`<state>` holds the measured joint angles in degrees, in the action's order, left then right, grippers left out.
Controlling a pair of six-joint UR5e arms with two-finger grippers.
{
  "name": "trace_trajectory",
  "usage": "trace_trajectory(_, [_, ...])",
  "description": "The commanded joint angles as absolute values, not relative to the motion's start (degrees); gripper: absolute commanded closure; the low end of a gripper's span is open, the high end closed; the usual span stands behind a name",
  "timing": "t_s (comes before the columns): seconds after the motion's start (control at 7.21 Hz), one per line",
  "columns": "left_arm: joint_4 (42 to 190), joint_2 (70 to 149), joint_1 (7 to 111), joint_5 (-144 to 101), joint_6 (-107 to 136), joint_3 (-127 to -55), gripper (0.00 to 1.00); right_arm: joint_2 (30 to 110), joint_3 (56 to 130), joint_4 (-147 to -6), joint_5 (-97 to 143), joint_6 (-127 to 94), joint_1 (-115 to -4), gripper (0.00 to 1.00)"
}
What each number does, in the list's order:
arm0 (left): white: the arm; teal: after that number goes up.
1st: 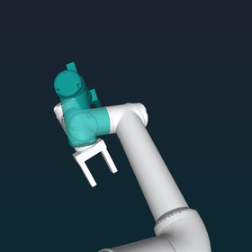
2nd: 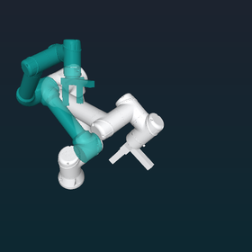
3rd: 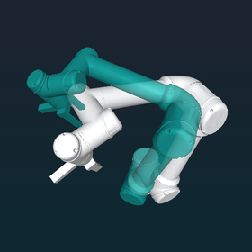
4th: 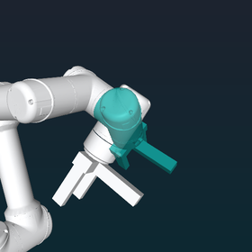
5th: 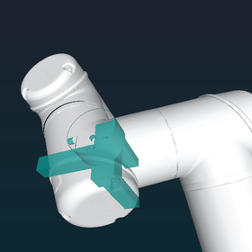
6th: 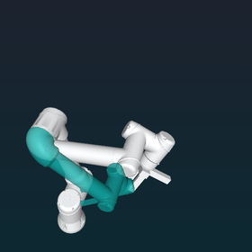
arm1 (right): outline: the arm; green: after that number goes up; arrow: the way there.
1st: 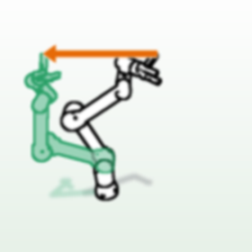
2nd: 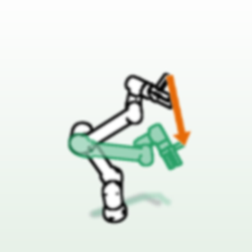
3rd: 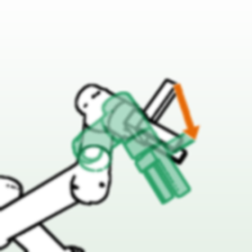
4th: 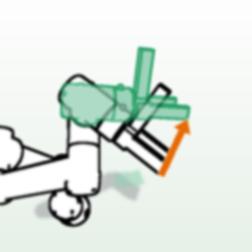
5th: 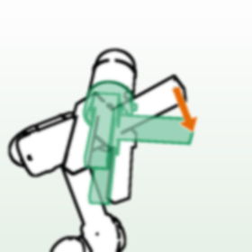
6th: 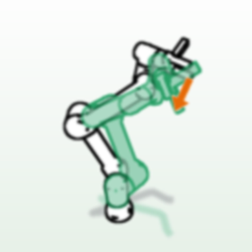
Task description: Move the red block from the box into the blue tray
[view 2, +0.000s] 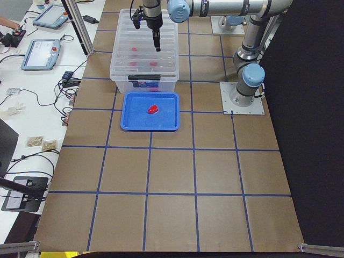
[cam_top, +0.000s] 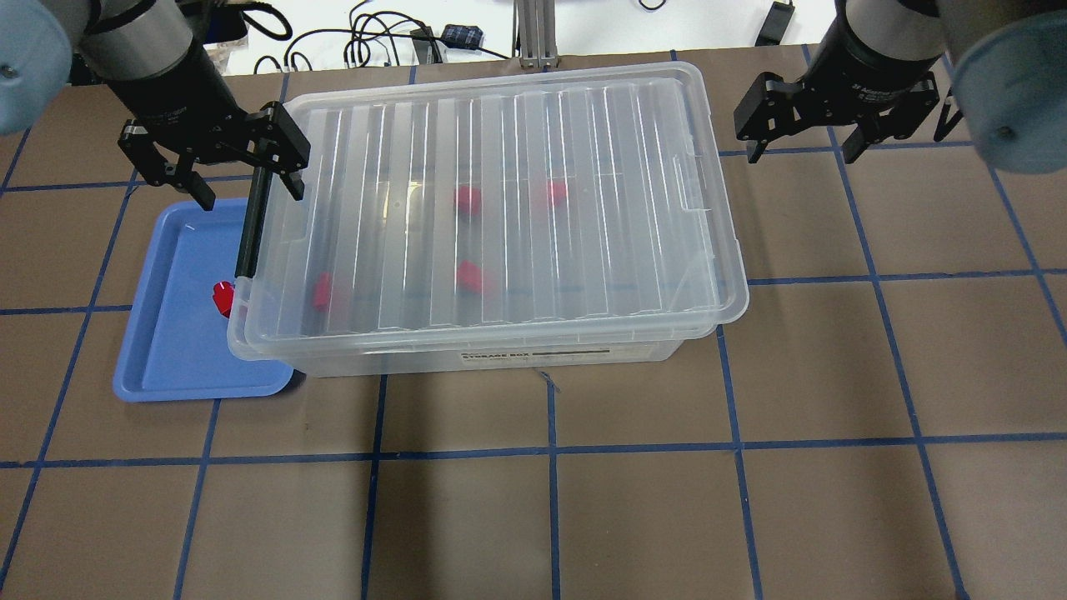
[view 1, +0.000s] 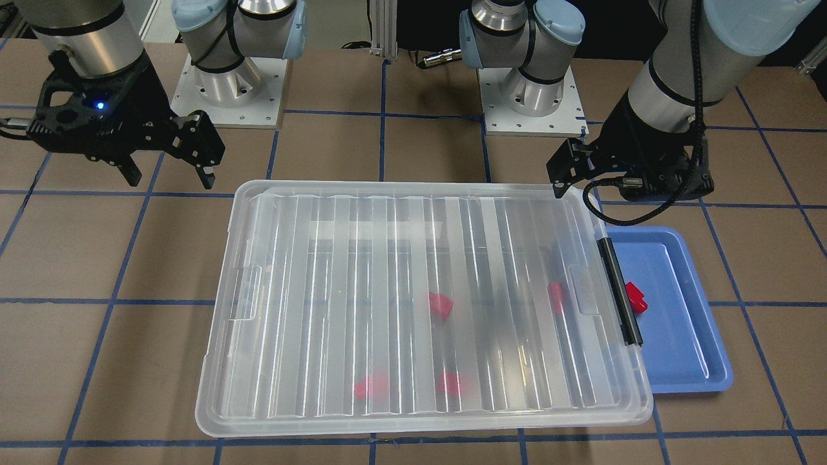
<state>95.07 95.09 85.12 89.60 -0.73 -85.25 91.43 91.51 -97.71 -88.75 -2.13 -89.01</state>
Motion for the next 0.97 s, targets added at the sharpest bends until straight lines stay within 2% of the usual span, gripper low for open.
trace_trajectory(0.0, [95.1, 94.3, 85.3, 89.6, -0.5, -85.8, 0.0, 91.7, 90.4, -96.5, -89.1, -3.9, -90.9, 0.0])
trace_trajectory(0.83, [95.4, 94.1, 85.3, 89.9, -0.5, -85.9, 0.0, 91.6, 90.2, -96.5, -90.2, -3.8, -90.9, 0.0])
